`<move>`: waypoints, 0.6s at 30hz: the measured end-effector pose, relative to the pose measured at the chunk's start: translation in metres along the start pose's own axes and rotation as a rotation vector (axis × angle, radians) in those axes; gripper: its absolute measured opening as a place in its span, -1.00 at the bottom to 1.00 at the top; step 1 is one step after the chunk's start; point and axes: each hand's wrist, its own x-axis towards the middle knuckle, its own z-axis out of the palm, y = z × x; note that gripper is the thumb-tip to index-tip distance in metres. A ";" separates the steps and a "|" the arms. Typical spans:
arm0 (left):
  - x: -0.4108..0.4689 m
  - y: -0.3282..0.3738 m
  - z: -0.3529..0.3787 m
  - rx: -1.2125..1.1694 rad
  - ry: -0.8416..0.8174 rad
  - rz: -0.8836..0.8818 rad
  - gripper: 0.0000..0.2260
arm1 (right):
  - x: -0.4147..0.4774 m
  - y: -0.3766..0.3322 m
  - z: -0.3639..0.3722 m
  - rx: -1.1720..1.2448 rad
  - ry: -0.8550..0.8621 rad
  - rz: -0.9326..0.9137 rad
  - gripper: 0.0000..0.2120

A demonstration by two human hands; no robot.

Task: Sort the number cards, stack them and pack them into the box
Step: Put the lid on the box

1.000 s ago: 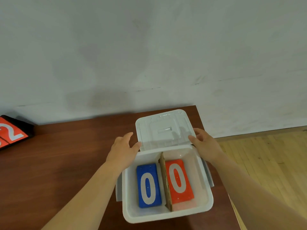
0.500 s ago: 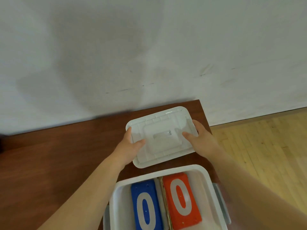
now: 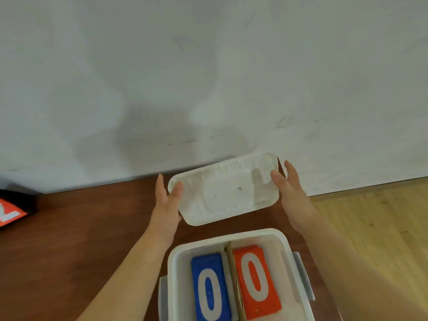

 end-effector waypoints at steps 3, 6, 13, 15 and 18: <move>-0.033 0.003 -0.008 -0.069 0.017 0.048 0.06 | -0.033 -0.010 -0.002 0.009 -0.054 -0.060 -0.06; -0.067 0.006 -0.012 -0.036 0.007 0.088 -0.04 | -0.065 -0.010 -0.003 -0.033 -0.069 -0.096 -0.11; -0.139 -0.014 -0.028 0.254 -0.075 0.212 -0.29 | -0.127 0.008 -0.015 -0.138 -0.096 -0.086 -0.22; -0.158 -0.024 -0.031 0.351 -0.108 0.248 -0.30 | -0.144 0.016 -0.018 -0.203 -0.119 -0.090 -0.32; -0.179 -0.041 -0.037 0.454 -0.174 0.290 -0.22 | -0.168 0.023 -0.020 -0.273 -0.154 -0.138 -0.45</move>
